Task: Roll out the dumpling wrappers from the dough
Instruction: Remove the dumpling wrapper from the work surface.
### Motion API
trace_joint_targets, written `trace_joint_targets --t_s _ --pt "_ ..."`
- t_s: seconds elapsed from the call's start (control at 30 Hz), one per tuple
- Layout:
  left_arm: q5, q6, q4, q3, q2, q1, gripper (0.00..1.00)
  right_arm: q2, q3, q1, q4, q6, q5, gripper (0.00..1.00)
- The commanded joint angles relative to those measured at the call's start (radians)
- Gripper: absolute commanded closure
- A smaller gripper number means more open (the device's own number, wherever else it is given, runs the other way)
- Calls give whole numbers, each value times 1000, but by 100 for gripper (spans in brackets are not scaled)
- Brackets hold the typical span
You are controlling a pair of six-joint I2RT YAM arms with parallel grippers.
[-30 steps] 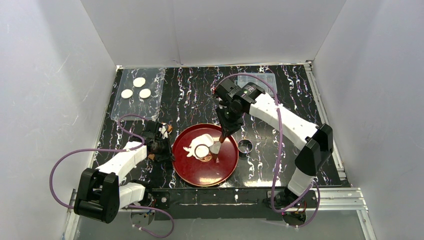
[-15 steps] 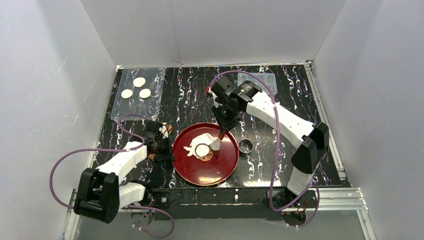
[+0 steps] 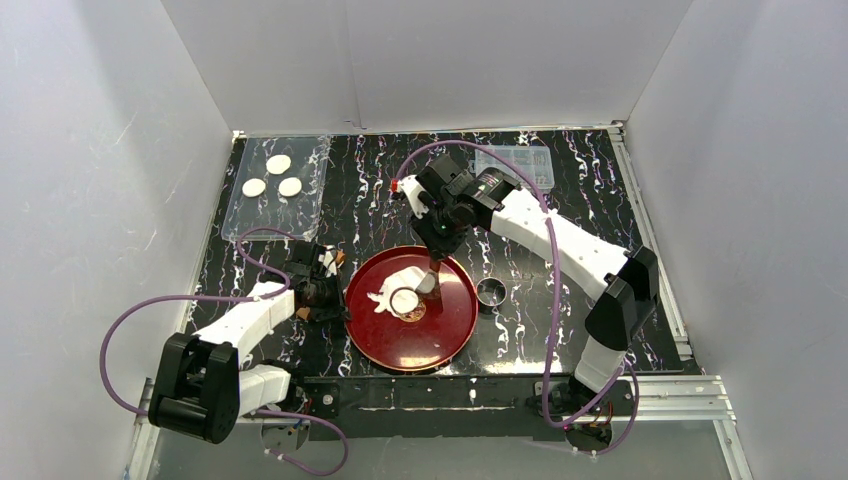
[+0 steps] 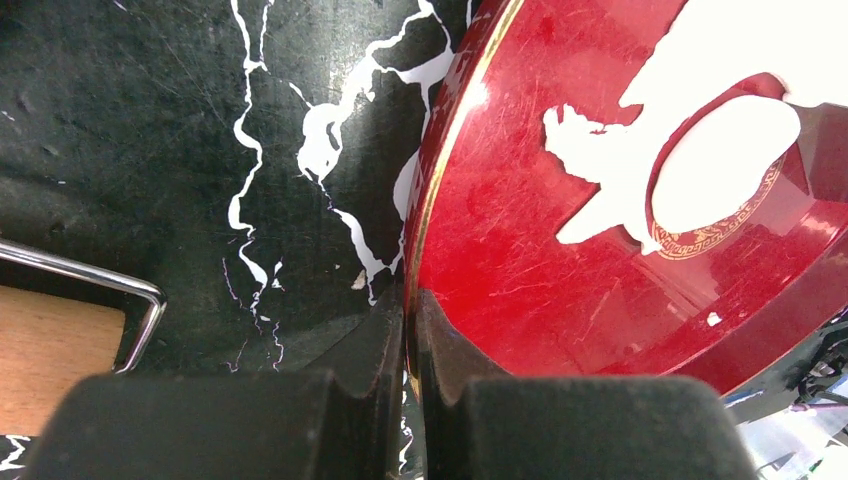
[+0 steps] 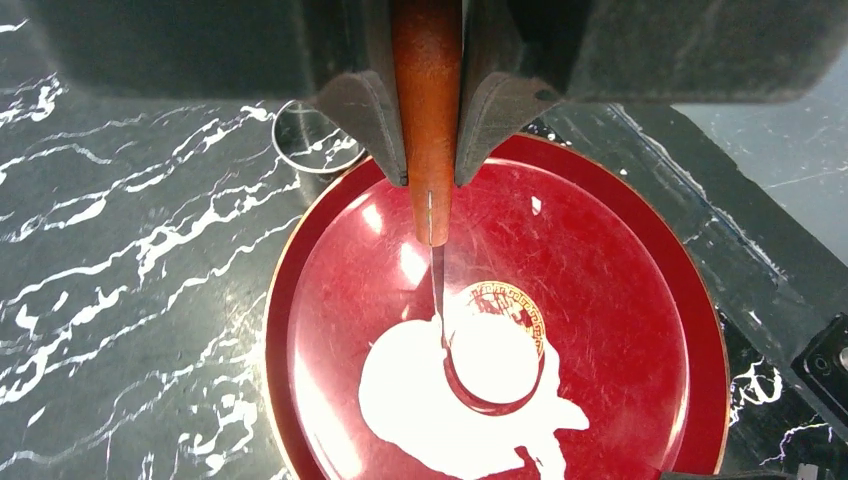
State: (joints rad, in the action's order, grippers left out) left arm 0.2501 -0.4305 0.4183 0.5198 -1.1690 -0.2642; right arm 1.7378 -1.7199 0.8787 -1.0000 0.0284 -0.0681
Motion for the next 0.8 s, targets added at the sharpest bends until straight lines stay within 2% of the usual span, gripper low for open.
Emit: trace_joint_targets --t_s 0.0,0.77 --pt "79 53 34 12 0 -18 100 16 12 -7 139 137 76 99" --pt "117 100 28 34 -38 -30 100 14 86 24 297 314 167 99"
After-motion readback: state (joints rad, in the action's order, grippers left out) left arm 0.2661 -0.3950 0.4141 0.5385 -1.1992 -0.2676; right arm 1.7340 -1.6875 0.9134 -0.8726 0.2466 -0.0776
